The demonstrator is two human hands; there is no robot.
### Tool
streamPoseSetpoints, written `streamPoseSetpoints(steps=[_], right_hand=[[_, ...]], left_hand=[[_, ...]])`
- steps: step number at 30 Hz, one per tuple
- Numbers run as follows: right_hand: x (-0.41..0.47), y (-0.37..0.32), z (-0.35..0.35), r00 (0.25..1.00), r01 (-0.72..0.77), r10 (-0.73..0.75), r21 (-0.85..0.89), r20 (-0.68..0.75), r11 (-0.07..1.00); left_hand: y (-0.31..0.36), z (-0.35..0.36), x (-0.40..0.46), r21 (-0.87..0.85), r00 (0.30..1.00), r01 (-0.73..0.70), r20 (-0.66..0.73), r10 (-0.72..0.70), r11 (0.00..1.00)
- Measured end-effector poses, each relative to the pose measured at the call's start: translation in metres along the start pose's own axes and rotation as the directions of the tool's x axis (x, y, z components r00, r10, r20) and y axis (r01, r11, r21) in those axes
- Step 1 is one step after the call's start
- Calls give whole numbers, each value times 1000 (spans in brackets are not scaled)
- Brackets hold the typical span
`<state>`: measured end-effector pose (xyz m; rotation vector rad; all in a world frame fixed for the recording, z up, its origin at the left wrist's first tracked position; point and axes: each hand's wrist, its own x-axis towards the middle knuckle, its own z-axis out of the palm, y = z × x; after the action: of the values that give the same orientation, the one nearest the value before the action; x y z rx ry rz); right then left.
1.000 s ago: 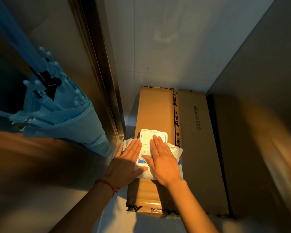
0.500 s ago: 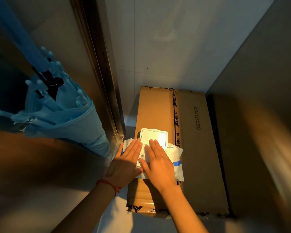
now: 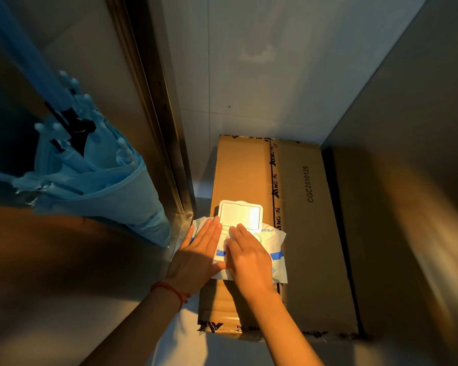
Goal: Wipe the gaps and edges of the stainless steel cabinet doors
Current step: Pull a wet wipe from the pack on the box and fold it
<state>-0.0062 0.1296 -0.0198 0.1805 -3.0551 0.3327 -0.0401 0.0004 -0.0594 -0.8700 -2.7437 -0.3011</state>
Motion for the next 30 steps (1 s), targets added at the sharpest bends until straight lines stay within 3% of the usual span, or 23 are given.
streamPoseSetpoints(steps=[13,30], right_hand=[[-9,17,-1,992,20,-11,73,-122,997],[-22,66,-9,937,136,-164,-110,-309,985]], left_hand=[[3,2,2,-56,999,11,-30,-13,998],[1,-5,-2,-102,999,-6,34,9,995]])
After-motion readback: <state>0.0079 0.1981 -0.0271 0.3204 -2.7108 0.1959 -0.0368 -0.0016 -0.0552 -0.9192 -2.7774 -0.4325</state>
